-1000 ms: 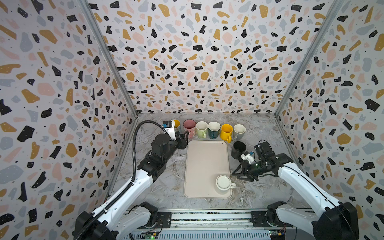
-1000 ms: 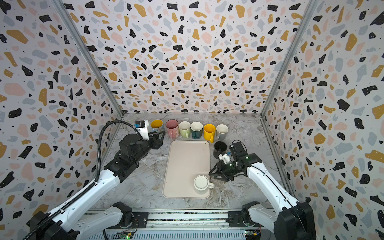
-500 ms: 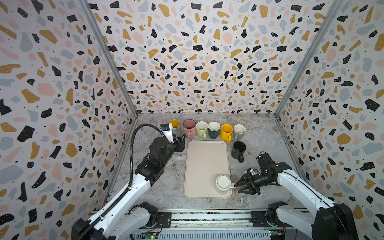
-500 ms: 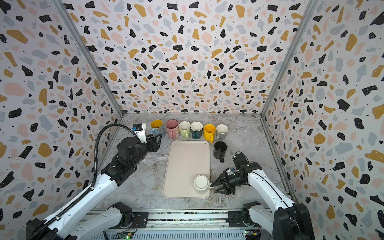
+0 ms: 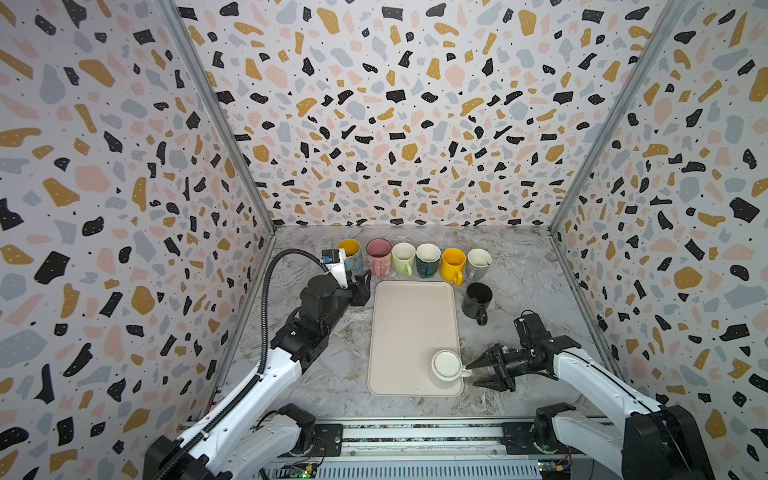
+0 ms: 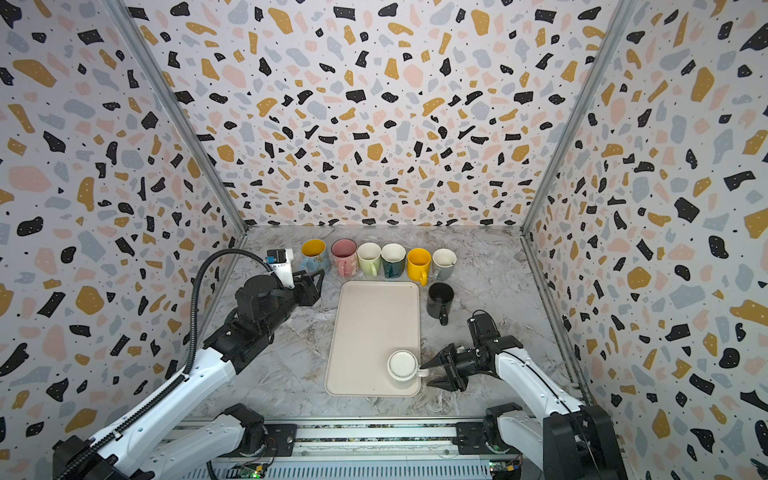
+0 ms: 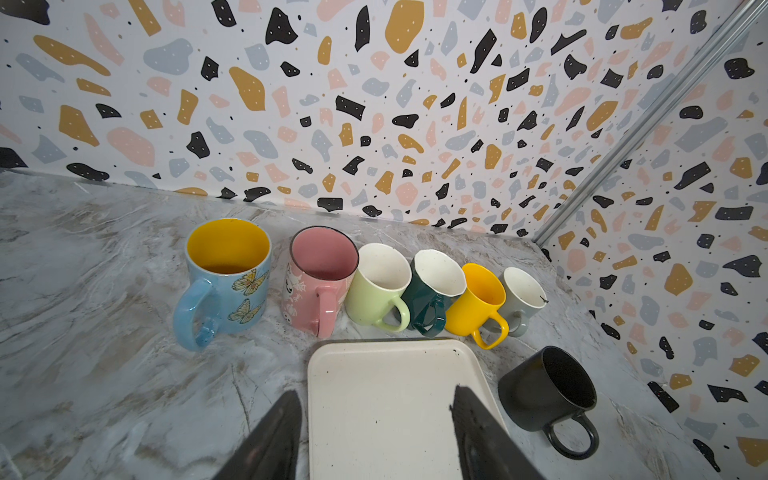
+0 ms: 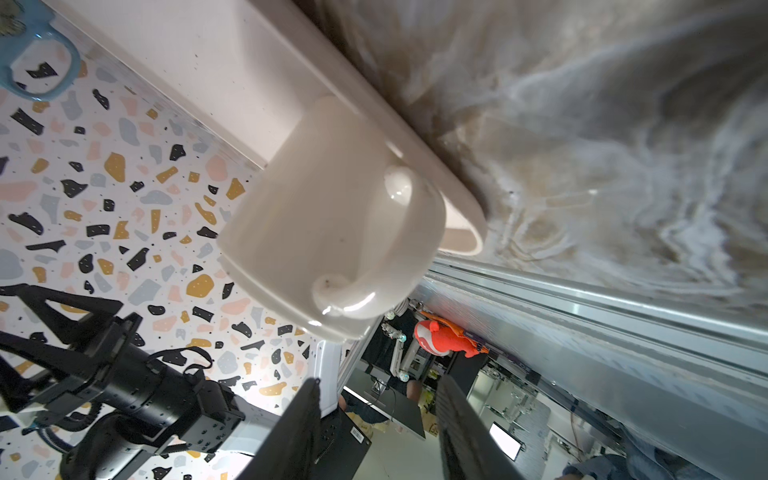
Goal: Turn the mug right side up
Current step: 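Lower the right gripper and close it on the white mug's handle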
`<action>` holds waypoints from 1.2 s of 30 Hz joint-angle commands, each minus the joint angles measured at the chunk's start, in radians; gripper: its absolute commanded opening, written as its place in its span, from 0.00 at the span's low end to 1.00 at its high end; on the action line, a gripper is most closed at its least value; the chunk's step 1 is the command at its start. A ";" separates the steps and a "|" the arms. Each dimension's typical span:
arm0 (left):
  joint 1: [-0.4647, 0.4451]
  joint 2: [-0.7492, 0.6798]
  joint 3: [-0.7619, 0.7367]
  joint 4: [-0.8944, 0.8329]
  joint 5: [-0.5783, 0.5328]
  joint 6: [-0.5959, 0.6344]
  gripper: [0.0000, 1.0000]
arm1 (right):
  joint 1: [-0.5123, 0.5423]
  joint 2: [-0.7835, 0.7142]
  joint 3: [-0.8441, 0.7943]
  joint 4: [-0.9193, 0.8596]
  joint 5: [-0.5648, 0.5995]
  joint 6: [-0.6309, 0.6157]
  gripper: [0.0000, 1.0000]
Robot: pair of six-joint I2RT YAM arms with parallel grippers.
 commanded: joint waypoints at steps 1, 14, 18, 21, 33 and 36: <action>0.008 0.007 -0.004 0.037 -0.003 -0.001 0.59 | -0.015 -0.013 -0.018 0.033 0.006 0.055 0.48; 0.013 0.023 -0.005 0.039 0.006 -0.010 0.59 | -0.021 -0.043 -0.108 0.238 0.053 0.260 0.47; 0.014 0.020 -0.005 0.038 0.012 -0.016 0.59 | -0.021 -0.043 -0.131 0.285 0.056 0.290 0.47; 0.014 0.017 -0.007 0.037 0.015 -0.018 0.59 | -0.021 -0.037 -0.143 0.302 0.066 0.300 0.47; 0.016 0.030 -0.010 0.045 0.029 -0.034 0.60 | -0.020 -0.030 -0.189 0.418 0.080 0.376 0.45; 0.016 0.036 -0.010 0.040 0.024 -0.031 0.59 | -0.010 -0.021 -0.198 0.471 0.078 0.399 0.45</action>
